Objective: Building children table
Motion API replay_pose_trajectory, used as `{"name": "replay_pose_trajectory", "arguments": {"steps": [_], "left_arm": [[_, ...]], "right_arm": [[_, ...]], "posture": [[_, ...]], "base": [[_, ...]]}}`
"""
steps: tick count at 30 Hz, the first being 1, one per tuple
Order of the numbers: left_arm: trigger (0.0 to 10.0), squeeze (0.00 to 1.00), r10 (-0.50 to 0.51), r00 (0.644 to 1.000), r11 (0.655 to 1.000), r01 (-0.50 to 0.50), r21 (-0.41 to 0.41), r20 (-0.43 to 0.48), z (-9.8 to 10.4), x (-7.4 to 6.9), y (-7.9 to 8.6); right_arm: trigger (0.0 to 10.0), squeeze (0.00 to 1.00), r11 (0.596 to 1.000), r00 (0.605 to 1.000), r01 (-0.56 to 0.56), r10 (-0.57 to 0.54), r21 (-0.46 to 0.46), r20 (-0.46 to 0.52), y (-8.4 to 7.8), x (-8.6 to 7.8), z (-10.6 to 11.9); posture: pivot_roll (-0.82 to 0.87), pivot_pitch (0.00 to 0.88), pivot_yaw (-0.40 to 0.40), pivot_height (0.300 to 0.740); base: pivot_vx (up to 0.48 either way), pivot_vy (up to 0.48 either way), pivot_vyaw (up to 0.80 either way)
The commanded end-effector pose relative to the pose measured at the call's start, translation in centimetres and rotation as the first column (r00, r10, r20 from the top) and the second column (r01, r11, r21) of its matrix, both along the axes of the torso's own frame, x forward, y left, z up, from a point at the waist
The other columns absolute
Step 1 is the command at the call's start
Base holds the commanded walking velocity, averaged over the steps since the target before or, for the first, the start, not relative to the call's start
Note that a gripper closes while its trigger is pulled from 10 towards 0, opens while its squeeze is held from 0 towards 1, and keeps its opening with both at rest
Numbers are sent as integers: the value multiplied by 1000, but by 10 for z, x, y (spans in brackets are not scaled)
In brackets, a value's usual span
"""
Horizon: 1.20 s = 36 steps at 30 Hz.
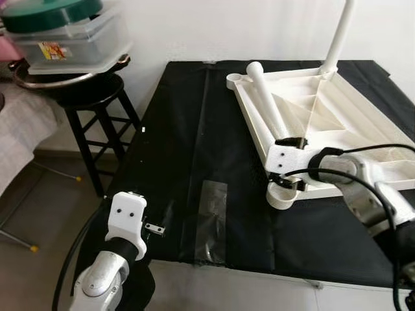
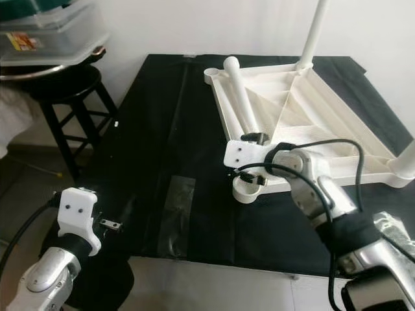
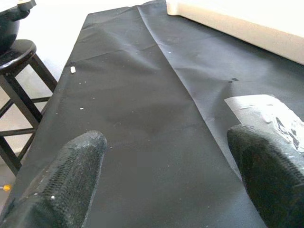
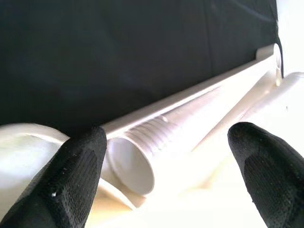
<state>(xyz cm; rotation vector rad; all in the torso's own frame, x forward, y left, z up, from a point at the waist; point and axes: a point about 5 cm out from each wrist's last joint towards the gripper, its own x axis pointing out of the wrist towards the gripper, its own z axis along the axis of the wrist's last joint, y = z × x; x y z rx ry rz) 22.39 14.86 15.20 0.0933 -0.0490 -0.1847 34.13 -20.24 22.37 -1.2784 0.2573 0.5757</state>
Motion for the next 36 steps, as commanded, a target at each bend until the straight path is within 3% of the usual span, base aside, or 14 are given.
{"name": "replay_pose_trajectory", "arguments": {"steps": [1,11,25,36], "left_arm": [[10000,0,-2,1000,1000,2,12,-13,-2,-3,1],[10000,0,-7,1000,1000,7,-11,-24,0,-6,0],[10000,0,2,1000,1000,-3,-25,-23,1,-6,0],[10000,0,9,1000,999,-10,-39,-25,2,-8,-1]], "right_arm": [[10000,0,999,999,21,-22,-43,-38,-4,-1,-11],[10000,0,994,999,52,-52,-94,2,-11,4,4],[10000,0,992,983,122,-118,-26,139,17,25,-14],[10000,0,985,961,175,-170,-2,219,26,27,-35]], "posture": [[-41,182,52,740],[-35,209,61,740],[-34,214,54,740],[-35,223,44,740]], "base": [[0,0,0],[0,0,0],[0,0,0],[0,0,0]]}}
